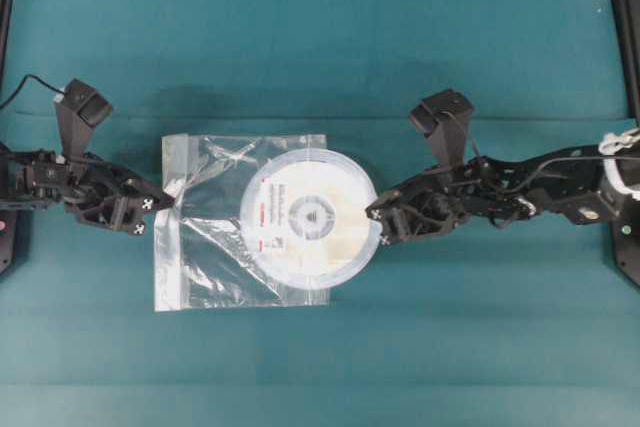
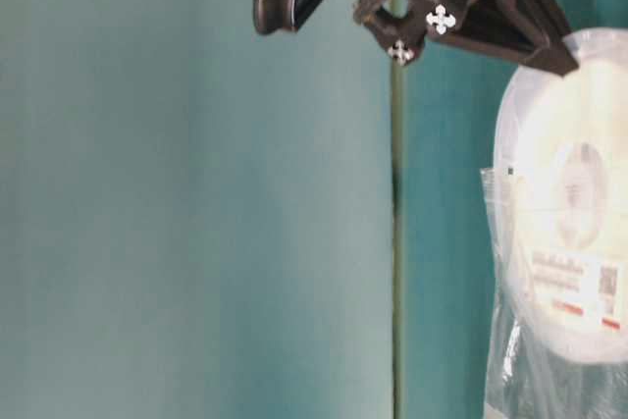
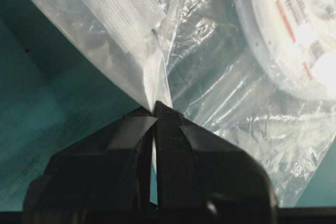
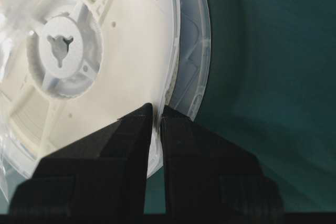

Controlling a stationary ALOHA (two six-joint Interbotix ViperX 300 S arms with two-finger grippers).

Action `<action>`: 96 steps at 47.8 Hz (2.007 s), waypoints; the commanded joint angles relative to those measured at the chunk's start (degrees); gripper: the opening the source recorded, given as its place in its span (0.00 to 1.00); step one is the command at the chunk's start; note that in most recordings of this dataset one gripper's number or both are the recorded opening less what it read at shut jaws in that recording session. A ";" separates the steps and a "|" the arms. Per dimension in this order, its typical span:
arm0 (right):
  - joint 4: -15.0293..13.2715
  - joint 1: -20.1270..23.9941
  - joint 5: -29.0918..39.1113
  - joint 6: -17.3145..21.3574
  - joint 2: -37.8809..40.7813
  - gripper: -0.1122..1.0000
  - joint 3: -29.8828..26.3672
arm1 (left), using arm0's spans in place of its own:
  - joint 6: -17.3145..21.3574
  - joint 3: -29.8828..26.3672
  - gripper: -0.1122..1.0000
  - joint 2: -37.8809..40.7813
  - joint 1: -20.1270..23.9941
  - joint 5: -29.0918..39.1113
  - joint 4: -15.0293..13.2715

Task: Take out the reel from the clear zip bag.
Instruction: 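Pull the reel rightward out of the bag with the right gripper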

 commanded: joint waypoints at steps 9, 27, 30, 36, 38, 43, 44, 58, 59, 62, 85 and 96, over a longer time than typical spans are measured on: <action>0.79 -0.09 0.62 0.44 -2.90 0.18 2.90 | 0.18 -0.35 0.10 -0.88 -0.09 -0.26 0.09; 1.76 -0.09 1.32 0.44 -6.50 0.12 5.71 | 0.18 -0.44 0.10 -0.88 -0.09 -0.26 0.18; 1.85 -0.09 2.02 0.44 -6.86 0.12 6.15 | 0.26 -0.44 0.10 -0.88 -0.09 -0.26 0.18; 1.85 -0.09 3.25 0.44 -7.56 0.12 6.59 | 0.26 -0.44 0.10 -0.88 -0.09 -0.26 0.18; 1.85 0.00 3.52 0.35 -7.73 0.12 6.77 | 0.26 -0.35 0.10 -0.97 -0.09 -0.26 0.18; 1.85 -0.09 3.60 0.44 -8.44 0.12 7.38 | 0.18 -0.35 0.10 -0.97 -0.09 -0.26 0.18; 1.85 -0.09 3.52 0.44 -8.61 0.12 7.56 | 0.26 -0.35 0.10 -0.97 -0.09 -0.26 0.18; 1.85 -0.53 3.60 0.44 -10.81 0.12 9.67 | 0.18 -0.26 0.10 -0.97 -0.09 -0.26 0.18; 1.85 -0.53 3.60 0.44 -10.99 0.12 9.84 | 0.26 -0.26 0.10 -0.97 -0.09 -0.26 0.18; 1.85 -0.53 3.60 0.44 -11.69 0.12 10.37 | 0.26 -0.26 0.10 -0.97 -0.18 -0.26 0.18; 2.64 -0.70 5.27 0.44 -17.23 0.12 15.38 | 0.26 -0.26 0.10 -1.05 -0.09 -0.26 0.18; 2.64 -2.64 6.50 0.35 -20.21 0.12 17.14 | 0.26 -0.35 0.10 -0.97 -0.09 -0.26 0.18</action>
